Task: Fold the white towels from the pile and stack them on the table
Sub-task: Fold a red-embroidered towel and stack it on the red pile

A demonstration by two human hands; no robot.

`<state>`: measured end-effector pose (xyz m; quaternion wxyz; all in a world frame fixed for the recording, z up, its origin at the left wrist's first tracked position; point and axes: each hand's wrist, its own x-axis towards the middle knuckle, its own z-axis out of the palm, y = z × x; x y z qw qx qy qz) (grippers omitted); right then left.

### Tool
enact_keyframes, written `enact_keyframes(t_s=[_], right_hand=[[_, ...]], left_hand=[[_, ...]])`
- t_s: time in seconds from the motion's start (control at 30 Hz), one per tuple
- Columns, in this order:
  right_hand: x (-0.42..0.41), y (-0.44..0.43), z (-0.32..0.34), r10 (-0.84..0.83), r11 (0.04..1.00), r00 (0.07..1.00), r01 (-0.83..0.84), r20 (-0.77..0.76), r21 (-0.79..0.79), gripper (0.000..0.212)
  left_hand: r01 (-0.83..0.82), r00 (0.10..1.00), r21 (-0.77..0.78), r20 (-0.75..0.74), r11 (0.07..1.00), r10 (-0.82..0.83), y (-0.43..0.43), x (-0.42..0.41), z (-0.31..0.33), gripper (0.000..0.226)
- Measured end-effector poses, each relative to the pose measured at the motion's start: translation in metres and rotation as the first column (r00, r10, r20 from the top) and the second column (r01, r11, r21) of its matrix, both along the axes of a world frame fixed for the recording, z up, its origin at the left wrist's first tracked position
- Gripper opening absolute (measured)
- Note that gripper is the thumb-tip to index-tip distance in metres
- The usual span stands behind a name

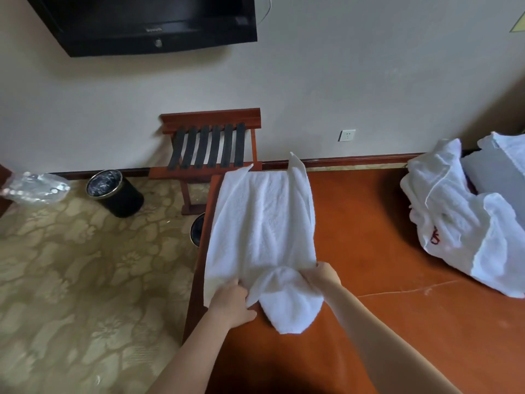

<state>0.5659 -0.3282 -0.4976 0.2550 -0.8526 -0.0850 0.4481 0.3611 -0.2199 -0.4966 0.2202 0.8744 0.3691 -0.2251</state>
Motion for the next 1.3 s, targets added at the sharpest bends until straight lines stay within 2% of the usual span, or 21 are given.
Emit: enact_keyframes(t_s=[0.07,0.17,0.23,0.3,0.37,0.43,0.5,0.53,0.63,0.7,0.73,0.83,0.87,0.93,1.0,1.1,1.13,1.2,1.3], right_hand=[[0.000,-0.006,0.004,-0.077,0.982,0.981,0.105,-0.178,0.157,0.030],[0.005,-0.020,0.016,-0.164,0.873,0.828,0.375,-0.536,0.312,0.031],[0.011,-0.029,0.027,-0.142,0.830,0.778,0.431,-0.612,0.355,0.031],[0.019,-0.037,0.038,-0.165,0.791,0.795,0.460,-0.583,0.404,0.035],[0.027,-0.044,0.046,-0.242,0.756,0.852,0.466,-0.464,0.460,0.045],[0.033,-0.049,0.052,-0.308,0.822,0.941,0.338,-0.142,0.457,0.046],[0.037,-0.053,0.051,-0.295,0.913,0.935,0.213,0.199,0.348,0.041],[0.039,-0.055,0.048,-0.277,0.928,0.930,0.193,0.242,0.319,0.043],[0.034,-0.060,0.035,-0.151,0.965,0.981,0.119,0.124,0.234,0.064],[0.023,-0.066,0.023,-0.027,0.994,0.996,0.019,0.084,0.104,0.077],[0.017,-0.070,0.016,0.012,0.999,0.997,-0.015,0.081,0.040,0.083],[-0.004,-0.085,-0.006,0.077,0.991,0.993,-0.067,0.089,-0.112,0.102],[-0.010,-0.090,-0.011,0.107,0.984,0.989,-0.091,0.100,-0.156,0.100],[-0.019,-0.097,-0.019,0.143,0.975,0.983,-0.119,0.115,-0.188,0.073],[-0.024,-0.099,-0.022,0.052,0.995,0.993,-0.043,0.109,-0.085,0.041],[-0.032,-0.099,-0.010,-0.140,0.975,0.988,0.126,0.064,0.185,0.021],[-0.038,-0.098,-0.003,-0.219,0.931,0.976,0.201,0.023,0.304,0.019],[-0.049,-0.096,0.012,-0.355,0.791,0.930,0.356,-0.101,0.497,0.024],[-0.058,-0.088,0.036,-0.384,0.681,0.907,0.406,-0.174,0.610,0.020]], left_hand=[[-0.003,1.000,-0.013,0.002,1.000,0.003,-0.004,-0.003,0.002,0.039],[-0.048,0.998,-0.036,0.024,0.998,0.049,-0.005,-0.004,0.004,0.037],[-0.078,0.997,-0.017,0.018,0.997,0.078,-0.002,-0.003,0.003,0.035],[-0.110,0.994,-0.003,0.011,0.994,0.110,0.002,-0.002,0.001,0.035],[-0.121,0.993,-0.005,0.005,0.993,0.121,0.005,-0.001,0.001,0.038],[-0.126,0.992,0.026,0.015,0.992,0.126,0.013,0.002,0.004,0.041],[-0.194,0.979,0.103,0.080,0.976,0.187,0.024,0.010,0.015,0.040],[-0.245,0.965,0.146,0.138,0.959,0.225,0.029,0.014,0.021,0.038],[-0.351,0.919,0.315,0.297,0.882,0.260,0.031,0.026,0.036,0.030],[-0.350,0.925,0.442,0.304,0.826,0.229,0.020,0.029,0.036,0.034],[-0.368,0.921,0.456,0.299,0.810,0.250,0.012,0.027,0.033,0.041],[-0.543,0.837,0.307,0.276,0.782,0.473,-0.005,0.007,0.022,0.070],[-0.599,0.800,0.263,0.243,0.757,0.549,-0.008,-0.003,0.017,0.077],[-0.690,0.721,0.139,0.212,0.710,0.659,-0.009,-0.022,0.006,0.076],[-0.707,0.687,-0.010,0.224,0.707,0.691,-0.006,-0.034,-0.002,0.057],[-0.724,0.641,-0.104,0.263,0.682,0.721,-0.003,-0.041,0.000,0.039],[-0.729,0.634,-0.091,0.287,0.679,0.718,-0.002,-0.040,0.004,0.032],[-0.699,0.674,-0.004,0.328,0.715,0.662,0.000,-0.037,0.013,0.023],[-0.633,0.709,0.086,0.465,0.770,0.530,0.000,-0.033,0.022,0.014]])
